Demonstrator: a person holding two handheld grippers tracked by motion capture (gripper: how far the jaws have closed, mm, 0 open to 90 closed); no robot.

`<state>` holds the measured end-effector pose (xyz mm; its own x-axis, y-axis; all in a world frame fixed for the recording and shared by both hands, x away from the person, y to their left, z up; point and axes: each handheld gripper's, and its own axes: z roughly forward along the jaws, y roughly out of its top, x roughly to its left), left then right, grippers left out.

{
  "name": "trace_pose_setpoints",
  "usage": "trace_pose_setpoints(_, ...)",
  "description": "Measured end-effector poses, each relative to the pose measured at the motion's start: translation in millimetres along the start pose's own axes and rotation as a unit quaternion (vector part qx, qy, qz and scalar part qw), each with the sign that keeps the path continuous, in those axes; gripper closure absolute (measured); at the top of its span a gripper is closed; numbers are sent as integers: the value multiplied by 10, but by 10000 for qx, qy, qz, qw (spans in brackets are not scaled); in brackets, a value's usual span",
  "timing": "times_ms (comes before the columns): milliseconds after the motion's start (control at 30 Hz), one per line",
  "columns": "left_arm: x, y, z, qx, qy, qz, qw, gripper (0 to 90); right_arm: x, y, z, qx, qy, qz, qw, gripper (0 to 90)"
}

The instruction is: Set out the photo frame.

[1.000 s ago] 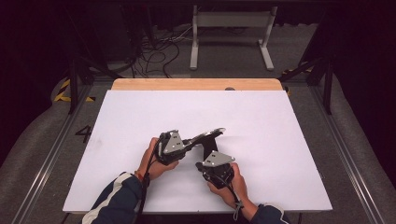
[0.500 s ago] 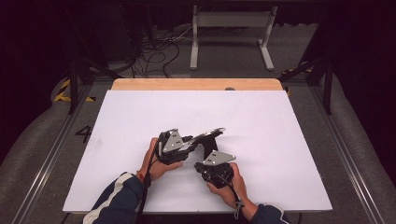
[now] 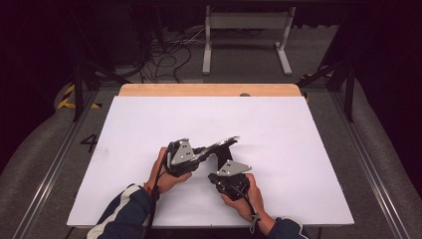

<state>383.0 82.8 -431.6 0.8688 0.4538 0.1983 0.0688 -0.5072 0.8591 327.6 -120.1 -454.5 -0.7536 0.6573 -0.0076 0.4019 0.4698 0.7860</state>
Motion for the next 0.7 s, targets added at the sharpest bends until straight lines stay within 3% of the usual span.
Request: trace_pose_setpoints(700,-69,52,-21,140,-36,169,9998,740,-111,-33,-62,69,7,87,9999,884)
